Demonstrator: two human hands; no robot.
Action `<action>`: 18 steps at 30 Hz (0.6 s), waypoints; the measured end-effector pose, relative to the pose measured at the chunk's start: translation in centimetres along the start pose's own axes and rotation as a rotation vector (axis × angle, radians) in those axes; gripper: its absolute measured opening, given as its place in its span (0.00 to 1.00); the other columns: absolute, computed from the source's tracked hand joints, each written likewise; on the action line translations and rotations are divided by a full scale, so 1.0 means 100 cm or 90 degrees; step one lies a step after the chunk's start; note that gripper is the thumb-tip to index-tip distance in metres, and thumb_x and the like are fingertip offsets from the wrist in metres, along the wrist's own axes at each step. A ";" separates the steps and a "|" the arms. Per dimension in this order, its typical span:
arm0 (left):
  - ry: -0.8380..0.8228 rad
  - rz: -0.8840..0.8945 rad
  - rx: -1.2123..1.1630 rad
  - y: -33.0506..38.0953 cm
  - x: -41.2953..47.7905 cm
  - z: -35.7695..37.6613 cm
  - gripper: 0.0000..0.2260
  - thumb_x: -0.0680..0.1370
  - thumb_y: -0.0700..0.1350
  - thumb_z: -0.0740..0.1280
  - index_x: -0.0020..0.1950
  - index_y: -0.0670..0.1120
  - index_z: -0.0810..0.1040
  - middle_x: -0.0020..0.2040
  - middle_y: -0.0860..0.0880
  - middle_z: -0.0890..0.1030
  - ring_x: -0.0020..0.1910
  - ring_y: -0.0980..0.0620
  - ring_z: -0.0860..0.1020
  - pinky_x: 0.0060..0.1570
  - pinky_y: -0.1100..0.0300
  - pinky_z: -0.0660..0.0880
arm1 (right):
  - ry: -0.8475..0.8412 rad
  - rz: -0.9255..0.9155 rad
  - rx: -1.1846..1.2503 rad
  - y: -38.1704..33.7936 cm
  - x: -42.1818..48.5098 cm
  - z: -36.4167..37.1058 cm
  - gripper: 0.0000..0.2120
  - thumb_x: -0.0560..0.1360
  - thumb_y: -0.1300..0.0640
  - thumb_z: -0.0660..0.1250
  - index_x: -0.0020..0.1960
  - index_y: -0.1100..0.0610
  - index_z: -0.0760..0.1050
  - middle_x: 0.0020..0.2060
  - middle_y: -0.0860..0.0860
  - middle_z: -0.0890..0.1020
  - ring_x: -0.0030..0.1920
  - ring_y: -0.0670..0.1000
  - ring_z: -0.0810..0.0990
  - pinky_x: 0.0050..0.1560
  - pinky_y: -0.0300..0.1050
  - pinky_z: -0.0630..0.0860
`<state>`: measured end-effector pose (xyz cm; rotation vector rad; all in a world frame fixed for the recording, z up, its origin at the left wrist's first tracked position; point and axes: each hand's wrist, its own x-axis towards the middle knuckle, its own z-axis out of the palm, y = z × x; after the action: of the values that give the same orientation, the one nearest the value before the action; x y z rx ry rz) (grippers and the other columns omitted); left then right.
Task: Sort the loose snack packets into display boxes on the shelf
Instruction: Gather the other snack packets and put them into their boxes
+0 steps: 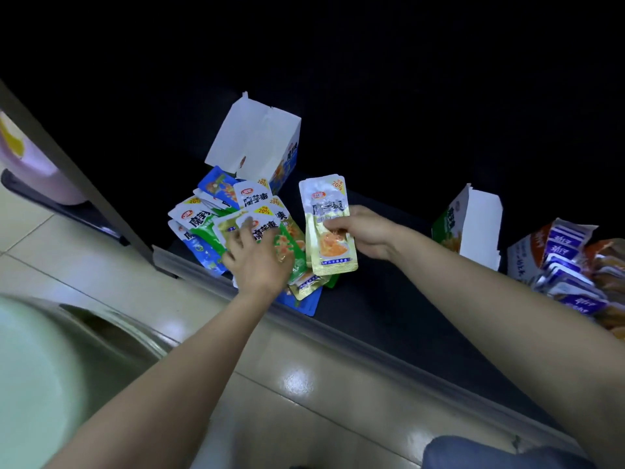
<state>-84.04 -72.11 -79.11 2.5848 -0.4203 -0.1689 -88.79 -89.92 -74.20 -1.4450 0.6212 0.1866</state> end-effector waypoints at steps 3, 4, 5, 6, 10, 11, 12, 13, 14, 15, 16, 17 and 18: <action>-0.047 -0.043 0.029 -0.016 0.003 -0.002 0.30 0.74 0.56 0.71 0.73 0.53 0.66 0.77 0.41 0.49 0.75 0.37 0.51 0.69 0.40 0.56 | 0.014 0.042 -0.024 -0.005 0.006 0.004 0.05 0.79 0.66 0.63 0.52 0.60 0.77 0.44 0.54 0.82 0.40 0.50 0.82 0.37 0.41 0.80; -0.047 -0.068 0.018 -0.019 0.004 -0.002 0.32 0.73 0.56 0.73 0.73 0.51 0.65 0.77 0.40 0.50 0.74 0.37 0.52 0.68 0.41 0.58 | 0.013 0.049 -0.025 -0.004 0.009 0.008 0.07 0.80 0.66 0.62 0.55 0.60 0.76 0.44 0.54 0.82 0.41 0.50 0.82 0.37 0.41 0.80; -0.042 -0.091 -0.003 -0.022 0.004 -0.002 0.35 0.72 0.54 0.74 0.74 0.48 0.63 0.76 0.38 0.51 0.73 0.37 0.54 0.68 0.42 0.60 | 0.009 0.054 -0.026 -0.003 0.012 0.011 0.08 0.80 0.66 0.62 0.57 0.60 0.76 0.45 0.54 0.82 0.41 0.50 0.82 0.38 0.41 0.81; -0.031 -0.106 -0.028 -0.023 0.005 0.000 0.36 0.72 0.52 0.75 0.74 0.45 0.62 0.75 0.38 0.52 0.72 0.37 0.56 0.67 0.43 0.62 | 0.004 0.058 -0.029 -0.002 0.015 0.014 0.09 0.80 0.66 0.62 0.58 0.60 0.75 0.46 0.54 0.83 0.42 0.50 0.82 0.39 0.42 0.81; 0.000 -0.128 -0.075 -0.026 0.012 0.003 0.38 0.69 0.49 0.78 0.72 0.42 0.63 0.71 0.37 0.58 0.69 0.37 0.60 0.65 0.47 0.64 | -0.022 0.059 -0.068 0.005 0.029 0.024 0.12 0.80 0.66 0.62 0.63 0.60 0.74 0.49 0.54 0.82 0.46 0.53 0.81 0.49 0.46 0.80; 0.002 -0.129 -0.073 -0.027 0.013 0.003 0.37 0.68 0.50 0.79 0.71 0.43 0.65 0.71 0.37 0.58 0.68 0.37 0.60 0.65 0.48 0.64 | -0.036 0.060 -0.086 0.006 0.031 0.027 0.12 0.79 0.67 0.62 0.62 0.60 0.74 0.49 0.54 0.82 0.47 0.53 0.81 0.50 0.47 0.80; 0.003 -0.126 -0.065 -0.027 0.014 0.004 0.37 0.68 0.51 0.79 0.72 0.45 0.65 0.70 0.38 0.59 0.68 0.38 0.60 0.65 0.48 0.64 | -0.048 0.058 -0.105 0.005 0.034 0.030 0.12 0.79 0.67 0.62 0.61 0.59 0.74 0.50 0.55 0.83 0.48 0.54 0.82 0.52 0.49 0.80; 0.001 -0.122 -0.050 -0.027 0.013 0.004 0.37 0.68 0.52 0.78 0.72 0.48 0.66 0.70 0.39 0.59 0.67 0.38 0.60 0.65 0.49 0.63 | -0.056 0.055 -0.123 0.006 0.035 0.032 0.12 0.79 0.66 0.63 0.61 0.59 0.75 0.52 0.56 0.83 0.50 0.55 0.82 0.55 0.52 0.79; 0.001 -0.119 -0.033 -0.025 0.012 0.005 0.37 0.68 0.52 0.78 0.73 0.50 0.66 0.70 0.39 0.59 0.67 0.38 0.61 0.65 0.49 0.63 | -0.058 0.051 -0.137 0.007 0.038 0.032 0.12 0.79 0.66 0.63 0.61 0.59 0.75 0.54 0.57 0.83 0.51 0.56 0.81 0.58 0.54 0.79; 0.000 -0.118 -0.021 -0.023 0.012 0.005 0.36 0.69 0.53 0.77 0.73 0.51 0.66 0.70 0.40 0.59 0.67 0.39 0.60 0.65 0.48 0.63 | -0.055 0.045 -0.141 0.007 0.039 0.030 0.11 0.79 0.66 0.63 0.60 0.59 0.76 0.55 0.58 0.83 0.51 0.56 0.81 0.57 0.54 0.79; -0.002 -0.117 -0.016 -0.021 0.011 0.007 0.35 0.69 0.54 0.77 0.73 0.52 0.66 0.71 0.40 0.59 0.68 0.39 0.60 0.65 0.48 0.63 | -0.049 0.040 -0.129 0.010 0.039 0.027 0.10 0.79 0.66 0.63 0.59 0.59 0.76 0.53 0.57 0.83 0.49 0.55 0.82 0.55 0.52 0.80; 0.002 -0.114 -0.014 -0.018 0.010 0.008 0.34 0.70 0.54 0.76 0.72 0.53 0.66 0.71 0.40 0.59 0.68 0.39 0.60 0.65 0.48 0.63 | -0.037 0.033 -0.101 0.012 0.039 0.021 0.09 0.79 0.67 0.63 0.57 0.59 0.77 0.51 0.57 0.83 0.46 0.53 0.82 0.51 0.49 0.80; 0.008 -0.106 -0.009 -0.017 0.010 0.010 0.33 0.70 0.54 0.76 0.72 0.54 0.67 0.71 0.40 0.59 0.67 0.38 0.60 0.64 0.48 0.63 | -0.021 0.026 -0.066 0.015 0.039 0.014 0.08 0.79 0.67 0.63 0.55 0.59 0.77 0.49 0.56 0.83 0.44 0.52 0.82 0.48 0.47 0.80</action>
<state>-82.84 -71.51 -80.83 2.6045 -0.1978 -0.2135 -85.88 -89.29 -77.43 -1.5264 0.6216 0.2779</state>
